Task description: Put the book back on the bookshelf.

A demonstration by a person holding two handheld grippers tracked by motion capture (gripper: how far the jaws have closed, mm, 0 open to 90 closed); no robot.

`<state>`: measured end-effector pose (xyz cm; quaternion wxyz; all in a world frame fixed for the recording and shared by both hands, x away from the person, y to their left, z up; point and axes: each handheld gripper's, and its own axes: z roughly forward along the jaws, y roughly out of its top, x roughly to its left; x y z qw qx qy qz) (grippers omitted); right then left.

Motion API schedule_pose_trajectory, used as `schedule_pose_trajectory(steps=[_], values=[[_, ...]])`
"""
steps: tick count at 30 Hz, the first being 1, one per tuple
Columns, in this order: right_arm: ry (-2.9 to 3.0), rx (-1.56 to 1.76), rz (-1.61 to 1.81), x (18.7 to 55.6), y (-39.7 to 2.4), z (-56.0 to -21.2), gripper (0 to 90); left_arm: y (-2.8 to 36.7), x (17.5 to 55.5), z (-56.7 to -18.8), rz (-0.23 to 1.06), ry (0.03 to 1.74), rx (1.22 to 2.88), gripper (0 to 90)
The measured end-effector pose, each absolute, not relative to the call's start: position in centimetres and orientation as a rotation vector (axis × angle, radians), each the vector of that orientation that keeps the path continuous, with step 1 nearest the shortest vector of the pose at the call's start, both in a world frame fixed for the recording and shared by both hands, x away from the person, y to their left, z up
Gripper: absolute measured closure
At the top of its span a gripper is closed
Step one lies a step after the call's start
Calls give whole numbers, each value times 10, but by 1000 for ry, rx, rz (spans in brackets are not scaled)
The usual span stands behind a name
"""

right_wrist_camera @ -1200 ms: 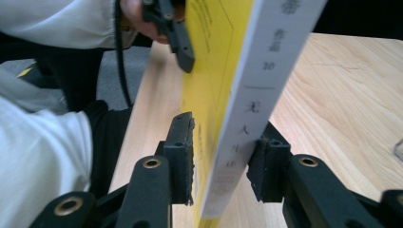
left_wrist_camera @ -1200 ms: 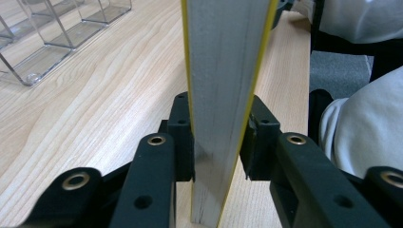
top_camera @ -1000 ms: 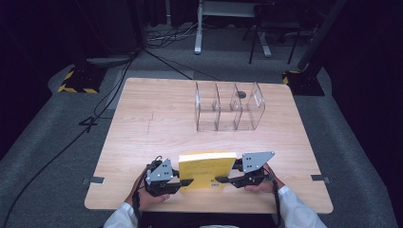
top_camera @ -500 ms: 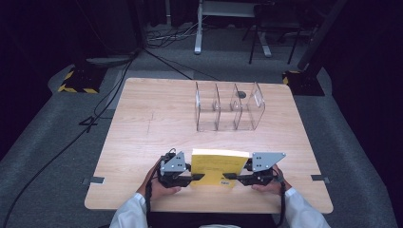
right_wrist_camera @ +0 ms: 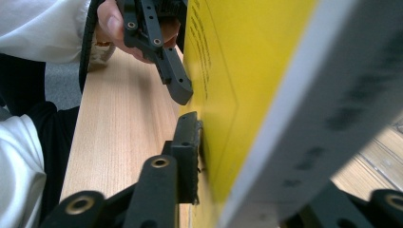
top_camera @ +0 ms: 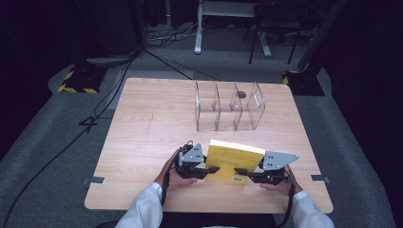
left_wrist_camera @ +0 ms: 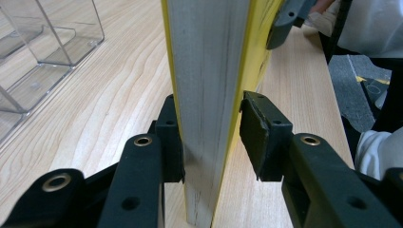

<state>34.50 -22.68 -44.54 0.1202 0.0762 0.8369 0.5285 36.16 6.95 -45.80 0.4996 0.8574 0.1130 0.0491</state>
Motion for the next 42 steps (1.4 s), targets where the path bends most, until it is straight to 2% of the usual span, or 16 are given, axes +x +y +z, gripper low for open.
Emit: schedule_pose_trajectory(steps=[2,3,4,6,15,16,17,18,21,26,33,42], values=[[2436,243,1534,343,-224,-447,629,68,362,-458,121,288,2070,613],[2436,239,1539,342,-224,-447,636,68,363,-458,120,289,2067,599],[2424,240,1519,341,-224,-447,706,68,363,-459,115,294,2066,579],[2430,239,1547,341,-226,-447,746,68,362,-458,126,301,2067,542],[2425,232,1537,339,-228,-446,759,93,355,-457,232,420,2108,414],[2414,253,1526,341,-230,-446,759,102,352,-457,297,484,2136,353],[2414,253,1526,341,-230,-446,759,102,352,-457,297,484,2136,305],[2408,265,1520,342,-232,-446,760,107,350,-458,318,520,2149,305],[2381,310,1505,345,-238,-444,761,124,345,-463,330,592,2161,225],[2348,382,1492,348,-244,-444,762,151,336,-469,327,707,2148,186],[2293,455,1455,350,-254,-440,762,174,326,-482,392,812,2227,171],[2221,538,1445,353,-271,-432,763,195,327,-489,405,940,2185,170]])
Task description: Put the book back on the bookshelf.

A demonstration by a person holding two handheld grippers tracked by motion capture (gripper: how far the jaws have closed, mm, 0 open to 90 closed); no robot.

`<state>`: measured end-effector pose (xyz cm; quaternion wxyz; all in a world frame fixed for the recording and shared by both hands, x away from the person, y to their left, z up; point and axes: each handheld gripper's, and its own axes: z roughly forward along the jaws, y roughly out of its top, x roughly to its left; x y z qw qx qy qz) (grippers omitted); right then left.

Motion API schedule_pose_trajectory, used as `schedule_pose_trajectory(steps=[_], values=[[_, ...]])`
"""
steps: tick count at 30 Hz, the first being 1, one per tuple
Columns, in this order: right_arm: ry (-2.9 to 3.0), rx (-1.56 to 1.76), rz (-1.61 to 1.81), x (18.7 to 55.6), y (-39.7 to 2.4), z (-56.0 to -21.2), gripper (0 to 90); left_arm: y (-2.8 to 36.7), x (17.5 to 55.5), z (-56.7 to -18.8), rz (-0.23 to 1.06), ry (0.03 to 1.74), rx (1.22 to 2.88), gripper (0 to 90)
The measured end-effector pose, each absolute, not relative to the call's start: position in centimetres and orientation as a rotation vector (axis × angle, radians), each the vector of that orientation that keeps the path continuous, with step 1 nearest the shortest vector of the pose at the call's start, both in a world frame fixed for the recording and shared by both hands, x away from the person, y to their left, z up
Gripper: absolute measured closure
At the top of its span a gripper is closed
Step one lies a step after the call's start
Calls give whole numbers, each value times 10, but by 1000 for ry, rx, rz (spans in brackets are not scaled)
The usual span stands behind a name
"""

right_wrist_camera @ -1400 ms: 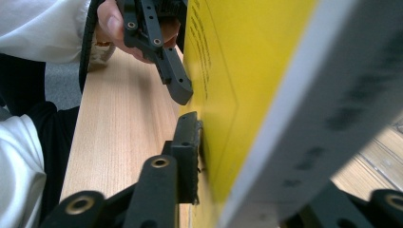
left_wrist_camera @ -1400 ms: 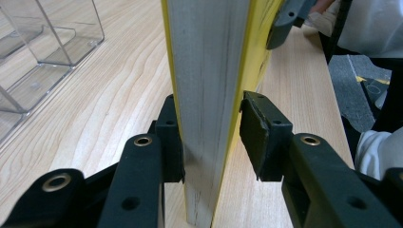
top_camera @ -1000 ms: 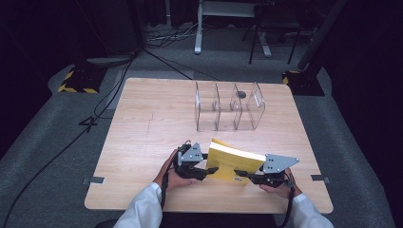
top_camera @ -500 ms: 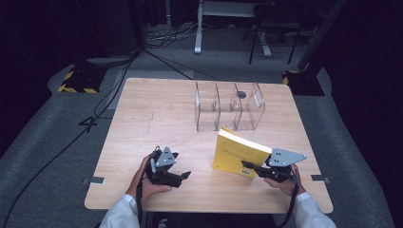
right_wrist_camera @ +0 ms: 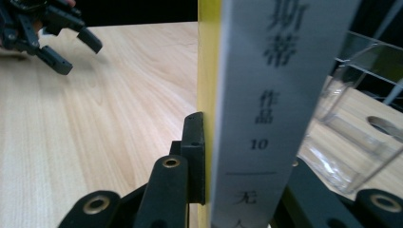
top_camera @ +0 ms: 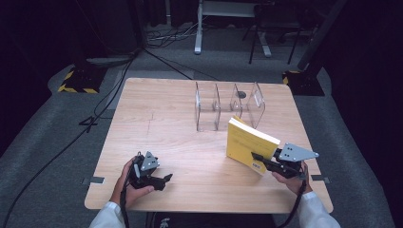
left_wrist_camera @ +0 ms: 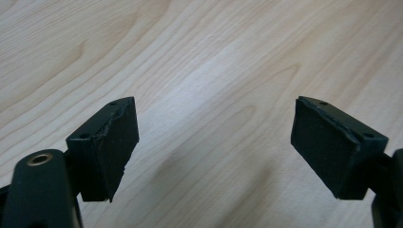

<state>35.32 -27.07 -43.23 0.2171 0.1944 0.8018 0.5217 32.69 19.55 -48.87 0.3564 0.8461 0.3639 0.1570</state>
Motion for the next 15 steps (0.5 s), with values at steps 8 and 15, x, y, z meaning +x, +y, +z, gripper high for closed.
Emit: schedule_pose_trajectory(steps=[8,15], values=[[2104,647,1438,355,-289,-420,763,203,336,-496,403,986,2178,170],[2018,710,1416,355,-300,-411,763,200,339,-503,379,1006,2198,169]])
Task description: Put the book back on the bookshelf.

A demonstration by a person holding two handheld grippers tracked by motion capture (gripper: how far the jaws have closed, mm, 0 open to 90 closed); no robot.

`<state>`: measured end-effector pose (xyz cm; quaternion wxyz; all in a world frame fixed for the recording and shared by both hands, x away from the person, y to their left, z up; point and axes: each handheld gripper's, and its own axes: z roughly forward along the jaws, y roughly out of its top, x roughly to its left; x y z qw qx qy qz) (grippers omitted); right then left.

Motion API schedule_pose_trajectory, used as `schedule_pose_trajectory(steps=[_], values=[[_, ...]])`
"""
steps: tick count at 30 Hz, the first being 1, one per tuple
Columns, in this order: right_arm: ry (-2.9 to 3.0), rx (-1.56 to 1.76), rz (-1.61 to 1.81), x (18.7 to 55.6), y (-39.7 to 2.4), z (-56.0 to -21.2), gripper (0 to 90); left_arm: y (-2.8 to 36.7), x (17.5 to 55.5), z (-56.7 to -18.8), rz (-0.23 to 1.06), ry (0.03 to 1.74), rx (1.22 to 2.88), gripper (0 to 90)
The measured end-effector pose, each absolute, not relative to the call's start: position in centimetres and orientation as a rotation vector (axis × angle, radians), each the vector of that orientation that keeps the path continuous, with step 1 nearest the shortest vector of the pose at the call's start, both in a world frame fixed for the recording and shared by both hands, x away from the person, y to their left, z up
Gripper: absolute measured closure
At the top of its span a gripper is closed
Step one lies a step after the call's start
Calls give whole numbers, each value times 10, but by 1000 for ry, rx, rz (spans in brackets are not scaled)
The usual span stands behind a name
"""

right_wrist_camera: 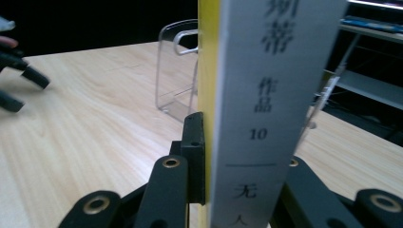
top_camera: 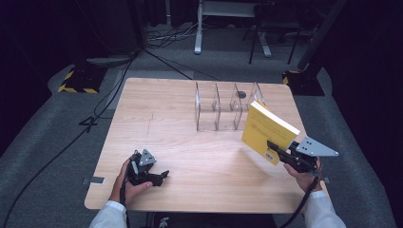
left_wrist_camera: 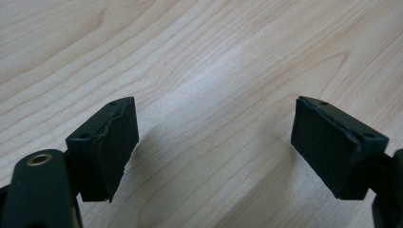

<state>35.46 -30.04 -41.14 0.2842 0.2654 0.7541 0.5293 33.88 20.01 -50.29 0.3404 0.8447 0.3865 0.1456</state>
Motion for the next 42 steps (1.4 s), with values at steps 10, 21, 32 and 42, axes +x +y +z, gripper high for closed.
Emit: schedule_pose_trajectory(steps=[10,21,32,42], values=[[1948,755,1409,361,-302,-405,763,198,339,-505,380,1023,2187,149],[1890,764,1413,370,-298,-396,763,198,340,-505,380,1019,2188,147],[1861,794,1395,387,-288,-391,763,198,340,-505,384,1014,2193,147],[1835,836,1361,410,-277,-389,763,198,341,-504,390,1011,2196,147]])
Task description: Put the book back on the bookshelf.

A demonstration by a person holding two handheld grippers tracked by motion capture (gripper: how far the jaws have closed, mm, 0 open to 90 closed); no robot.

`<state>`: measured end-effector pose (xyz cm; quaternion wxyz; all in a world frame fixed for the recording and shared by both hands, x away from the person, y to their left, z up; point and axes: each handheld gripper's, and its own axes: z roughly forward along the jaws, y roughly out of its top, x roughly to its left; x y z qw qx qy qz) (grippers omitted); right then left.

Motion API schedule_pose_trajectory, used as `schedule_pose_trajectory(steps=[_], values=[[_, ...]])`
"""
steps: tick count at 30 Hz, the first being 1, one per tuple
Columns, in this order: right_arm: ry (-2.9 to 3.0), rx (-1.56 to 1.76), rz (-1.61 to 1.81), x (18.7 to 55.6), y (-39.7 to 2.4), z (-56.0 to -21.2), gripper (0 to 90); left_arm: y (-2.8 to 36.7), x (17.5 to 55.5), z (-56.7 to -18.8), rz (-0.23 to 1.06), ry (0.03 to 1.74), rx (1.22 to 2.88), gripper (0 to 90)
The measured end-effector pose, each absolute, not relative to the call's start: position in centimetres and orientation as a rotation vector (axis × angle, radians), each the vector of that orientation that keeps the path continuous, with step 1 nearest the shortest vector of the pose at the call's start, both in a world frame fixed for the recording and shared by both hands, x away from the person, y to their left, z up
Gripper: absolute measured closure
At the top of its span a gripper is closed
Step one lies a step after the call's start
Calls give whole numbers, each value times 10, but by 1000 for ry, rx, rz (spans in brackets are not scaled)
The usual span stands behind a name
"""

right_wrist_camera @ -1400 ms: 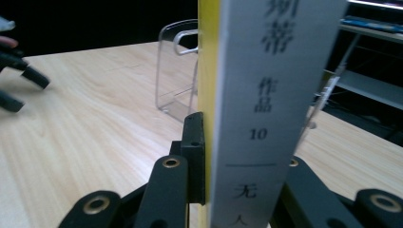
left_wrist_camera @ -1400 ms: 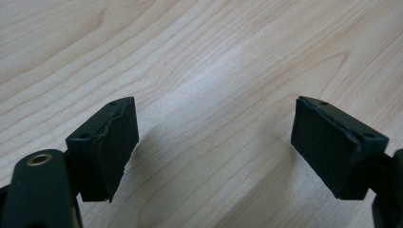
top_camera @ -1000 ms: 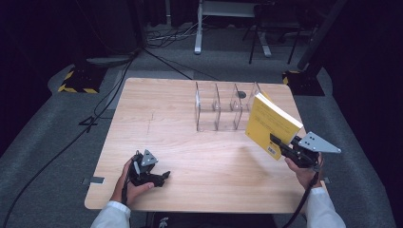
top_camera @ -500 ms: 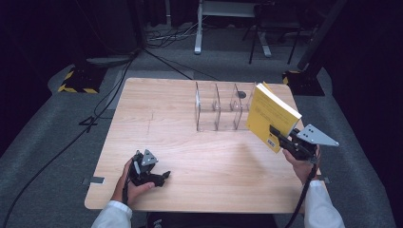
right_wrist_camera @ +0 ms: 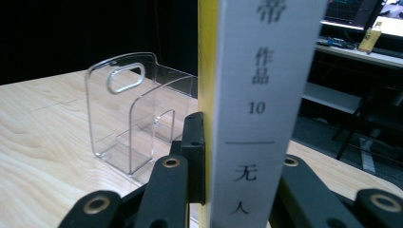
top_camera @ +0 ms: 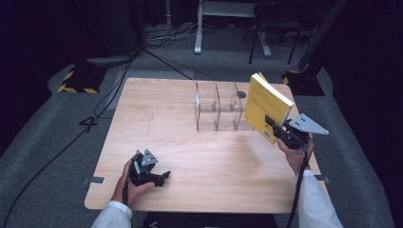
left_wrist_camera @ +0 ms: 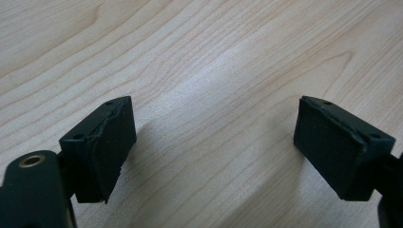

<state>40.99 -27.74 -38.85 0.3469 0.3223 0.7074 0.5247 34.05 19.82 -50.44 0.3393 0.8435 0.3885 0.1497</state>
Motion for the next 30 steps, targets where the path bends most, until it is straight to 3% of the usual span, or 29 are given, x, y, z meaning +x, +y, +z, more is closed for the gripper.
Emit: schedule_pose_trajectory(steps=[30], values=[[1752,1006,1278,470,-249,-397,763,197,338,-504,389,1008,2198,156]])
